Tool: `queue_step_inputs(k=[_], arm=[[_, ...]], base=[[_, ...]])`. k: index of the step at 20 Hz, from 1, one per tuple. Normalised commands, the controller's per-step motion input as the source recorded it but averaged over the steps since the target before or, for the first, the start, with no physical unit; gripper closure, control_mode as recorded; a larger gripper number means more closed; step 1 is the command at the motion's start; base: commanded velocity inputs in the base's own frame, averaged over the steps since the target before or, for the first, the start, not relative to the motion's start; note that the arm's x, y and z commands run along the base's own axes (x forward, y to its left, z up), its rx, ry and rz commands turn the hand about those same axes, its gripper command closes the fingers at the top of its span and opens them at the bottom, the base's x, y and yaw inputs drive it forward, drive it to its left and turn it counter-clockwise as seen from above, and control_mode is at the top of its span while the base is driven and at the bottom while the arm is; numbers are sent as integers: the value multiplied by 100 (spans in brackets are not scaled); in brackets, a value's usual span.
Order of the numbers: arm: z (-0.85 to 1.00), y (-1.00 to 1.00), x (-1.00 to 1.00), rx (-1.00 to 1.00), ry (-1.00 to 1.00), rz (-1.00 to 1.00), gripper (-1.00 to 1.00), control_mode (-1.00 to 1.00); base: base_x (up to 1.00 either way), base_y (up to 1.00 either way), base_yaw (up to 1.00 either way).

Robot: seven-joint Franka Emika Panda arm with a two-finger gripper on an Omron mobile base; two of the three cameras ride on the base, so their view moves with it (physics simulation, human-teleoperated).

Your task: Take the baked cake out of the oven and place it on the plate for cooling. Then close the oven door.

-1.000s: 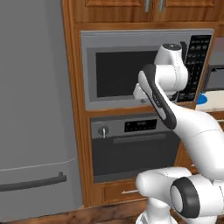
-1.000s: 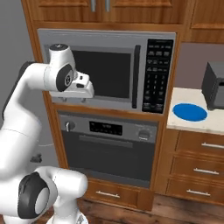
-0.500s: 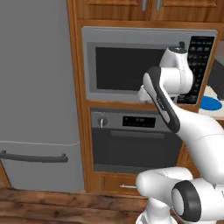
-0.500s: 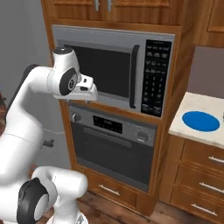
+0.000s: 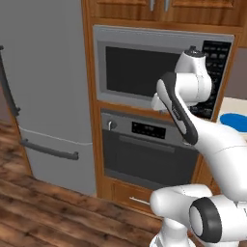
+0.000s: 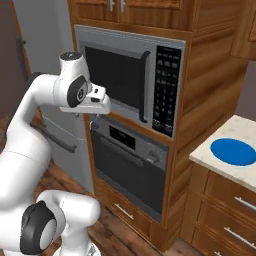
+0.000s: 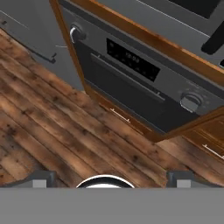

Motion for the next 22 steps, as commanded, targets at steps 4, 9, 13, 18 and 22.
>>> queue_step_inputs(k=[4,9,13,18,22], arm=[[0,0,0,0,0,0,-100,100],[0,0,0,0,0,0,-100,100],[0,0,0,0,0,0,-100,100],[0,0,0,0,0,0,-100,100],[0,0,0,0,0,0,-100,100]], base=[[-2,-86,45],[-1,-74,42],[-5,-66,40],[-16,-67,35],[-24,-76,25]])
